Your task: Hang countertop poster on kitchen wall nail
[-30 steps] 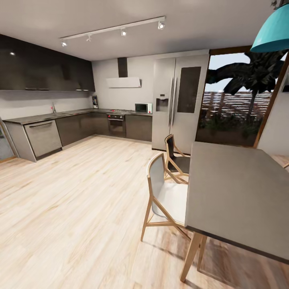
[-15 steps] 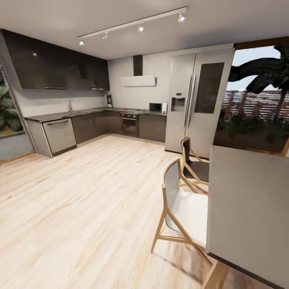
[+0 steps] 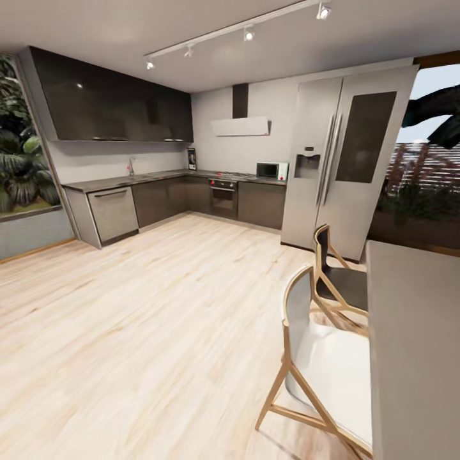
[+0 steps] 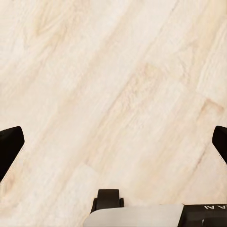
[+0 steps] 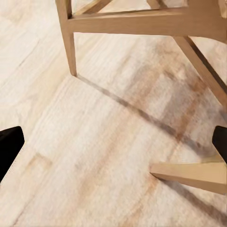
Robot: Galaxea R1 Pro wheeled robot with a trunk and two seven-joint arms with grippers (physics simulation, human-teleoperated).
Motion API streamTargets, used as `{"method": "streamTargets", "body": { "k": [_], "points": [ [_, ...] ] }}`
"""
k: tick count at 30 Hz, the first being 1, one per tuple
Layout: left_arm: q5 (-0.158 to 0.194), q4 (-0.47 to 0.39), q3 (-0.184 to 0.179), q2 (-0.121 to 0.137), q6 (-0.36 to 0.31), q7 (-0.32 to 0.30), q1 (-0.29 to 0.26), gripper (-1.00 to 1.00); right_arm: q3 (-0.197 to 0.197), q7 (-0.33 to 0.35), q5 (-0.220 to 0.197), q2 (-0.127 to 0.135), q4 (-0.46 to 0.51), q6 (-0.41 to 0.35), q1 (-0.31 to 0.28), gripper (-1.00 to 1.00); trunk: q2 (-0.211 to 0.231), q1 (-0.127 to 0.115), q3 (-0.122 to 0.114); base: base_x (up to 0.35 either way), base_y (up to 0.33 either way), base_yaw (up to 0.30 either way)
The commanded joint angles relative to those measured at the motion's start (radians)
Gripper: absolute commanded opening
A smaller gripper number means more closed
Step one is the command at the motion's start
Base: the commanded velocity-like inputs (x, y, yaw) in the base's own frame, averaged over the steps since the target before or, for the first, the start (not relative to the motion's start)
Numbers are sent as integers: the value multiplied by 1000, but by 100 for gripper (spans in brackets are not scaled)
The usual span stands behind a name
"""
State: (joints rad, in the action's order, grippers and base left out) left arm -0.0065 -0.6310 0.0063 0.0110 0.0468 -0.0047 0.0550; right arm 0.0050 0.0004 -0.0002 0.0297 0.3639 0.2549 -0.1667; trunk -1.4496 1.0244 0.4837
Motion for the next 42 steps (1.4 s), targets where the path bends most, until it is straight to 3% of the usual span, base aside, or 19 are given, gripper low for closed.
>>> {"method": "streamTargets", "body": {
  "k": [1,22,42],
  "points": [
    [0,-1,1,0,1,-1,0,100,1,0,1,0,-1,3,-1,100,0,1,1,334,44,9],
    [0,-1,1,1,0,0,0,100,0,-3,2,-1,-3,4,-1,100,0,1,1,309,174,265],
    [1,-1,1,4,4,2,0,100,-3,-3,0,6,-56,8,-1,100,0,1,1,320,100,17]
  ]
}}
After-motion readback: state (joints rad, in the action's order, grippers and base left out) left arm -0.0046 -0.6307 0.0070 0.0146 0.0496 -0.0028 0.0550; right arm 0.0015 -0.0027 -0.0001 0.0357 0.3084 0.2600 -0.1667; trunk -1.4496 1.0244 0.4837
